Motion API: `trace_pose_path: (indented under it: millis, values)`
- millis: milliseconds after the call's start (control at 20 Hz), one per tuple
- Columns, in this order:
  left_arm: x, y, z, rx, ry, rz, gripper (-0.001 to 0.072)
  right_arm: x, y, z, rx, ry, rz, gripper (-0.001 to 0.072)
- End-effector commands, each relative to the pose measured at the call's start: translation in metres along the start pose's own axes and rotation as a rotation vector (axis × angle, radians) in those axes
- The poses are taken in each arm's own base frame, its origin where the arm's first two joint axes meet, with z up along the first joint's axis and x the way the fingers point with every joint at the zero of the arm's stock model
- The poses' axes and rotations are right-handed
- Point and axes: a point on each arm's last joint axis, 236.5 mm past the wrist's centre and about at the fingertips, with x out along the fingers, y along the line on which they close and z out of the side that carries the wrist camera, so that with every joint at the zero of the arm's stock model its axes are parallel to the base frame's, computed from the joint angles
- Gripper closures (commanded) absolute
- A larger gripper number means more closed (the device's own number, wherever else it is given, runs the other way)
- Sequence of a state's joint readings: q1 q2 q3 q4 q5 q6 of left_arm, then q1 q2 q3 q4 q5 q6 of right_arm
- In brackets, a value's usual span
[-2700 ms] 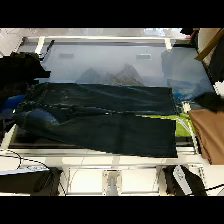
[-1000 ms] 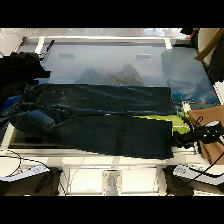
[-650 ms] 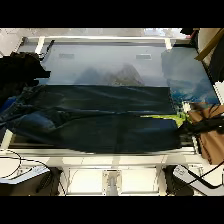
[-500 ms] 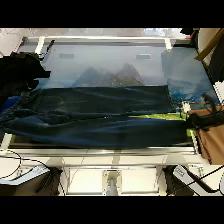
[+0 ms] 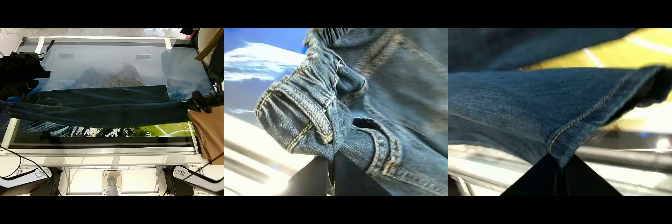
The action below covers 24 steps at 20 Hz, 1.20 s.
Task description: Fold the clothes and pants, and hang the long-sleeved shirts on hangers.
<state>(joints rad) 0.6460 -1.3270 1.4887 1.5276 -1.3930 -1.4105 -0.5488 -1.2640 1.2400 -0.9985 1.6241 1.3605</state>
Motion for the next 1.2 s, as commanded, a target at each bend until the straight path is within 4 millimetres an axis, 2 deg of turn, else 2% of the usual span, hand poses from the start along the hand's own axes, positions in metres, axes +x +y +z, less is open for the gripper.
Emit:
trace_pose_path:
  millis: [0, 200, 300, 400, 500, 650, 750, 800, 850, 950, 1100, 1150]
  values:
    - [0.026, 0.002, 0.021, 0.061, 0.049, 0.185, 0.0674, 0.031, -0.009, 0.048, 0.187, 0.018, 0.027, 0.0683]
    - [0.062, -0.017, 0.035, 0.033, 0.102, 0.138, 0.0673, 0.058, -0.014, 0.092, 0.254, 0.011, 0.043, 0.0683]
    - [0.078, -0.025, 0.037, 0.045, 0.12, 0.131, 0.0673, 0.077, -0.021, 0.097, 0.297, 0.03, 0.017, 0.0683]
    - [0.09, -0.031, 0.039, 0.054, 0.125, 0.127, 0.0673, 0.092, -0.03, 0.093, 0.322, 0.066, -0.016, 0.0683]
    - [0.097, -0.037, 0.046, 0.063, 0.101, 0.121, 0.0673, 0.101, -0.036, 0.092, 0.371, 0.086, -0.027, 0.0683]
    - [0.099, -0.045, 0.062, 0.062, 0.031, 0.113, 0.0672, 0.102, -0.046, 0.095, 0.407, 0.068, -0.065, 0.0682]
    - [0.099, -0.051, 0.068, 0.07, 0.006, 0.109, 0.0672, 0.102, -0.045, 0.105, 0.391, 0.025, -0.051, 0.0665]
    - [0.099, -0.054, 0.069, 0.076, 0.001, 0.106, 0.0672, 0.101, -0.039, 0.109, 0.326, 0.016, -0.026, 0.0531]
    - [0.099, -0.056, 0.07, 0.081, -0.002, 0.105, 0.0672, 0.099, -0.034, 0.108, 0.283, 0.024, -0.011, 0.0436]
    - [0.099, -0.057, 0.07, 0.082, -0.002, 0.103, 0.0672, 0.087, -0.037, 0.101, 0.225, 0.043, -0.055, 0.0438]
    - [0.098, -0.06, 0.069, 0.088, 0.0, 0.102, 0.0672, 0.062, -0.065, 0.091, 0.179, 0.023, -0.233, 0.0437]
    - [0.098, -0.061, 0.069, 0.089, 0.0, 0.1, 0.0672, 0.059, -0.07, 0.084, 0.173, 0.033, -0.263, 0.0437]
